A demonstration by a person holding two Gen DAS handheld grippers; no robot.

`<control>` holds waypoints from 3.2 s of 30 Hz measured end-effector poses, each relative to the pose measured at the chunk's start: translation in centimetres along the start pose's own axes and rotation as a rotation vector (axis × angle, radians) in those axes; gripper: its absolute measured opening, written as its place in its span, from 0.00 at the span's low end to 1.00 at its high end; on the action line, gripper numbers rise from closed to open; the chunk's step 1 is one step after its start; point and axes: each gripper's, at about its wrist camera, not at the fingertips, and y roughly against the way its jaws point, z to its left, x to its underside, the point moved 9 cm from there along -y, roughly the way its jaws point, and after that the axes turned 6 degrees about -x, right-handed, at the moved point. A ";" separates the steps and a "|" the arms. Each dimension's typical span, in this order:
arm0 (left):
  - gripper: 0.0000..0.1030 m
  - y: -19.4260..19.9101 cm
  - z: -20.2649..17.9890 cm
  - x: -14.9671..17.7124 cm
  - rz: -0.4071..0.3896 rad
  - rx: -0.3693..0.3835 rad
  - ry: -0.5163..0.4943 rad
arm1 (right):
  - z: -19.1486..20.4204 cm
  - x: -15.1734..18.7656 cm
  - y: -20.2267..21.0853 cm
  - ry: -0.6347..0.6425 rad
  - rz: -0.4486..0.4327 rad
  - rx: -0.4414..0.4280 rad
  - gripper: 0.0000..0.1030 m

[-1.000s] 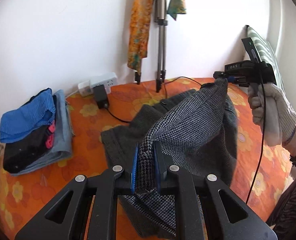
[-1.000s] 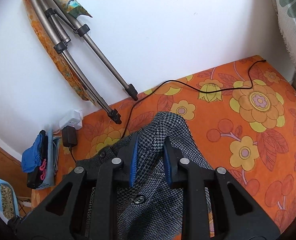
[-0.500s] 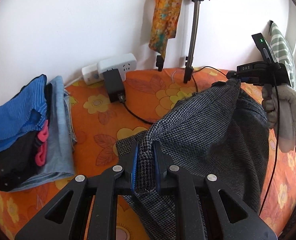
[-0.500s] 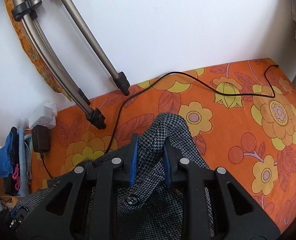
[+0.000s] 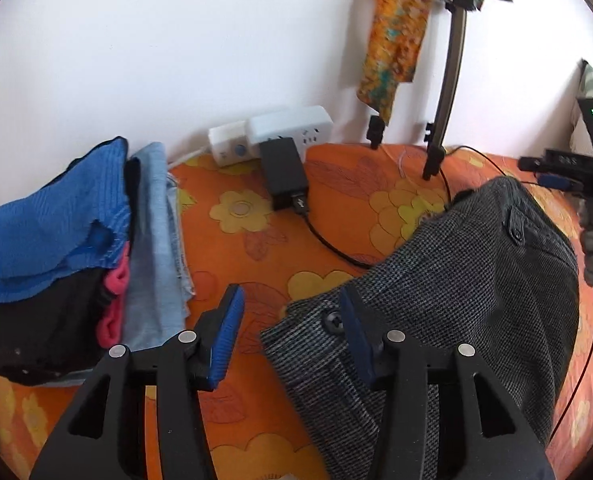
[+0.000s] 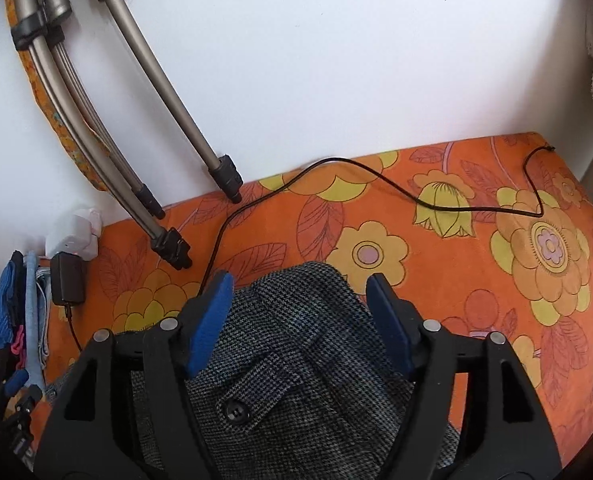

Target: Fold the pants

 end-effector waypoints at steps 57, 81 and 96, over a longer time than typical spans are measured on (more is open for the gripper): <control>0.04 10.8 -6.0 15.0 0.182 0.274 0.157 | 11.2 24.9 8.1 -0.027 0.353 -0.458 0.54; 0.04 13.0 -4.6 13.7 0.111 0.258 0.160 | 10.5 23.4 9.4 0.063 0.293 -0.418 0.08; 0.13 12.3 -3.7 15.8 0.135 0.090 0.040 | 6.5 23.5 10.2 0.040 0.311 -0.353 0.46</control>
